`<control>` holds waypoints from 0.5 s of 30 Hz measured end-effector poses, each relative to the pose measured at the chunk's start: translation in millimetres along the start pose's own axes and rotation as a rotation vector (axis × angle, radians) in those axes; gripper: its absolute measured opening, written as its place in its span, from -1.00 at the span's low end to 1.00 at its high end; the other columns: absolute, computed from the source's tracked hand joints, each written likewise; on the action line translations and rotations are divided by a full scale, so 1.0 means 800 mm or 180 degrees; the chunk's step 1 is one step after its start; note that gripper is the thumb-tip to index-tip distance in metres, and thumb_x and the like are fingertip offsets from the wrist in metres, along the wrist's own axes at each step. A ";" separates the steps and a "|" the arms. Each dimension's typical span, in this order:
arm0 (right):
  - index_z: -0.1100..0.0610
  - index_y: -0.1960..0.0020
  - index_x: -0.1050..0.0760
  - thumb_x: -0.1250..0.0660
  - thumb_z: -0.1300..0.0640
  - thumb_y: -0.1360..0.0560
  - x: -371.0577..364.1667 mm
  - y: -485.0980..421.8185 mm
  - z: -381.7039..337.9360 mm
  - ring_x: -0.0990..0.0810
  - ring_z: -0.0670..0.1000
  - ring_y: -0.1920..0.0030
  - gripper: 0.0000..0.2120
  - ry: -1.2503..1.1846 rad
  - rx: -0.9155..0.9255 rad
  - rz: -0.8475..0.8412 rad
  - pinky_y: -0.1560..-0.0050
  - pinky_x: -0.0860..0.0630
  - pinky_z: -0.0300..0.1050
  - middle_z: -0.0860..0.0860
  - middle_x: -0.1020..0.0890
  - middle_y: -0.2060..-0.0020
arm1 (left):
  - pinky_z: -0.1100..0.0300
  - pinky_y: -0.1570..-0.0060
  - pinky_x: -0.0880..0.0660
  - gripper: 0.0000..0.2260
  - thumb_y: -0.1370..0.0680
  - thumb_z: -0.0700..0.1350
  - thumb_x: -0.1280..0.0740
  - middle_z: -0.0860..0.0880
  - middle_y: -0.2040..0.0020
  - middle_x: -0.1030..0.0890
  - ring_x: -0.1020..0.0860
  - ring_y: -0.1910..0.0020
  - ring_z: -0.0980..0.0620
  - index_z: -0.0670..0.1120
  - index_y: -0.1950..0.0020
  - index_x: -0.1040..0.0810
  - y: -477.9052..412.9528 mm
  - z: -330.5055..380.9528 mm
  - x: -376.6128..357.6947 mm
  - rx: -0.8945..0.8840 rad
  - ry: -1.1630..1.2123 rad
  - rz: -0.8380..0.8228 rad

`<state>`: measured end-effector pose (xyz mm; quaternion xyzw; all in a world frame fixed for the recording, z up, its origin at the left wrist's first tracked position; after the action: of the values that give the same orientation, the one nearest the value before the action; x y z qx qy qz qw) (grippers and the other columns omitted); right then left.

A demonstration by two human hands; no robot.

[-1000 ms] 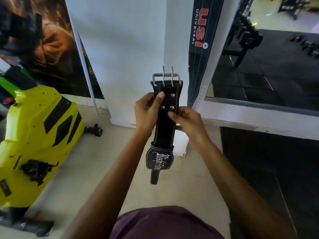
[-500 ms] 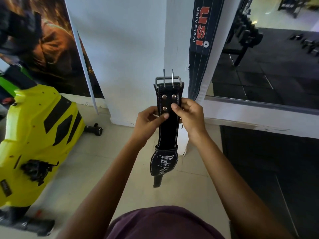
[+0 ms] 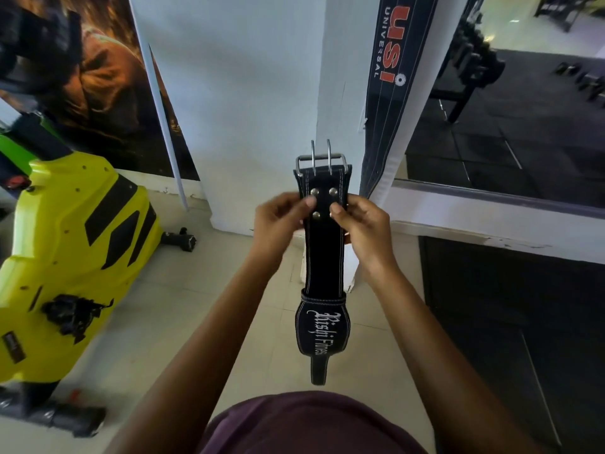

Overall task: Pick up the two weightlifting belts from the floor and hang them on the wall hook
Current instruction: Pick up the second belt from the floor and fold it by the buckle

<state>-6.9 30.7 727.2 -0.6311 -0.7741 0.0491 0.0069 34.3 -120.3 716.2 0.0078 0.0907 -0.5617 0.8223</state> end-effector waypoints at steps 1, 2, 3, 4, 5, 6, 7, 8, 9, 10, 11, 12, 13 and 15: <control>0.20 -0.10 -0.59 -0.38 0.30 -0.51 -0.002 0.006 0.004 -0.69 -0.17 0.19 -0.82 0.0053 -0.0022 -0.0043 0.07 -0.63 -0.26 0.00 -0.70 0.17 | 0.12 0.15 -0.58 -0.88 -0.51 -0.14 -0.43 -0.11 0.18 -0.67 -0.64 0.19 0.01 -0.20 0.06 -0.65 -0.010 0.013 0.002 0.0036 0.0204 0.0127; 0.18 -0.10 -0.59 -0.38 0.28 -0.51 -0.003 0.011 0.007 -0.69 -0.16 0.17 -0.83 0.0117 -0.0021 -0.0058 0.07 -0.63 -0.22 0.00 -0.70 0.15 | 0.10 0.12 -0.60 -0.80 -0.51 -0.11 -0.43 -0.16 0.12 -0.68 -0.66 0.14 -0.04 -0.25 0.00 -0.64 -0.018 0.021 0.004 0.0094 0.0307 0.0165; 0.16 -0.10 -0.59 -0.39 0.27 -0.51 -0.004 0.015 0.009 -0.70 -0.13 0.14 -0.83 0.0183 -0.0008 -0.0033 0.06 -0.64 -0.16 0.01 -0.71 0.14 | 0.10 0.10 -0.60 -0.74 -0.51 -0.10 -0.43 -0.19 0.09 -0.68 -0.67 0.12 -0.07 -0.29 -0.03 -0.62 -0.023 0.025 0.003 0.0119 0.0315 0.0126; 0.15 -0.09 -0.59 -0.39 0.26 -0.51 -0.003 0.016 0.009 -0.70 -0.09 0.11 -0.83 0.0229 0.0002 0.0012 0.05 -0.64 -0.11 0.01 -0.71 0.13 | 0.09 0.10 -0.60 -0.74 -0.51 -0.11 -0.43 -0.19 0.09 -0.68 -0.67 0.12 -0.06 -0.31 -0.05 -0.61 -0.026 0.024 0.003 0.0125 0.0296 0.0051; 0.15 -0.08 -0.60 -0.40 0.26 -0.50 -0.002 0.014 0.009 -0.70 -0.07 0.11 -0.84 0.0251 0.0003 0.0064 0.04 -0.63 -0.09 0.01 -0.71 0.14 | 0.09 0.10 -0.59 -0.77 -0.51 -0.15 -0.44 -0.15 0.12 -0.67 -0.67 0.14 -0.03 -0.29 -0.05 -0.61 -0.024 0.021 0.001 0.0110 0.0275 -0.0062; 0.17 -0.07 -0.60 -0.40 0.27 -0.50 0.000 0.012 0.007 -0.70 -0.07 0.13 -0.84 0.0245 0.0008 0.0110 0.03 -0.63 -0.10 0.02 -0.71 0.16 | 0.09 0.11 -0.59 -0.82 -0.50 -0.20 -0.44 -0.11 0.14 -0.67 -0.66 0.16 0.00 -0.27 -0.04 -0.61 -0.020 0.012 -0.001 0.0113 0.0244 -0.0190; 0.21 -0.08 -0.60 -0.40 0.30 -0.50 0.002 0.009 0.004 -0.69 -0.06 0.15 -0.84 0.0226 0.0026 0.0150 0.02 -0.62 -0.12 0.03 -0.70 0.17 | 0.09 0.11 -0.59 -0.84 -0.48 -0.24 -0.44 -0.09 0.16 -0.67 -0.66 0.17 0.00 -0.26 -0.03 -0.61 -0.014 0.000 -0.003 0.0141 0.0188 -0.0312; 0.26 -0.08 -0.59 -0.40 0.31 -0.49 0.005 0.006 0.001 -0.67 -0.05 0.15 -0.83 0.0188 0.0056 0.0176 0.01 -0.61 -0.13 0.04 -0.69 0.19 | 0.06 0.09 -0.59 -0.83 -0.47 -0.25 -0.45 -0.12 0.15 -0.66 -0.65 0.16 -0.02 -0.28 -0.03 -0.61 -0.005 -0.015 -0.003 0.0197 0.0119 -0.0417; 0.29 -0.09 -0.59 -0.40 0.32 -0.49 0.008 0.003 -0.002 -0.66 -0.03 0.15 -0.82 0.0136 0.0080 0.0199 0.00 -0.60 -0.14 0.05 -0.69 0.19 | 0.02 0.06 -0.58 -0.79 -0.46 -0.25 -0.47 -0.18 0.14 -0.65 -0.63 0.15 -0.07 -0.32 -0.02 -0.59 0.005 -0.032 -0.003 0.0282 0.0028 -0.0495; 0.29 -0.08 -0.59 -0.41 0.31 -0.49 0.012 0.000 -0.005 -0.65 -0.04 0.14 -0.83 0.0079 0.0087 0.0217 -0.01 -0.59 -0.16 0.05 -0.68 0.19 | -0.02 0.03 -0.57 -0.76 -0.45 -0.24 -0.48 -0.23 0.13 -0.63 -0.62 0.14 -0.10 -0.36 -0.01 -0.58 0.016 -0.051 -0.001 0.0357 -0.0074 -0.0550; 0.29 -0.07 -0.59 -0.41 0.30 -0.49 0.015 -0.002 -0.007 -0.65 -0.07 0.15 -0.83 0.0042 0.0091 0.0235 0.00 -0.59 -0.19 0.04 -0.68 0.19 | -0.08 -0.01 -0.57 -0.76 -0.44 -0.24 -0.48 -0.27 0.12 -0.65 -0.63 0.14 -0.14 -0.36 0.00 -0.59 0.027 -0.067 0.001 0.0397 -0.0188 -0.0590; 0.29 -0.07 -0.59 -0.41 0.29 -0.49 0.019 -0.003 -0.008 -0.65 -0.11 0.16 -0.84 0.0022 0.0096 0.0251 0.01 -0.59 -0.24 0.02 -0.68 0.19 | -0.11 -0.04 -0.58 -0.79 -0.43 -0.24 -0.49 -0.29 0.09 -0.68 -0.65 0.12 -0.18 -0.34 0.01 -0.61 0.038 -0.082 0.003 0.0426 -0.0292 -0.0608; 0.30 -0.06 -0.59 -0.41 0.29 -0.49 0.022 -0.004 -0.008 -0.65 -0.14 0.17 -0.83 0.0010 0.0094 0.0269 0.03 -0.59 -0.27 0.02 -0.68 0.20 | -0.11 -0.04 -0.59 -0.81 -0.44 -0.25 -0.49 -0.30 0.06 -0.69 -0.67 0.10 -0.21 -0.31 0.01 -0.63 0.047 -0.093 0.004 0.0459 -0.0376 -0.0599; 0.34 -0.08 -0.58 -0.41 0.28 -0.49 0.028 -0.002 -0.005 -0.65 -0.15 0.18 -0.81 -0.0020 0.0057 0.0294 0.05 -0.58 -0.30 0.03 -0.68 0.19 | -0.06 -0.01 -0.60 -0.84 -0.44 -0.25 -0.49 -0.29 0.06 -0.70 -0.68 0.12 -0.15 -0.29 0.03 -0.65 0.057 -0.104 0.005 0.0459 -0.0447 -0.0558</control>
<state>-13.0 52.2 730.5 -0.6660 -0.7437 0.0583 0.0079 66.5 -97.8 629.8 0.0197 -0.0075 -0.6357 0.7717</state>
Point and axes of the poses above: each hand's wrist, its own y-axis away from the middle knuckle, its own x-axis out of the back of the hand, z = x × y, the point moved 4 cm from there along -y, towards the middle knuckle
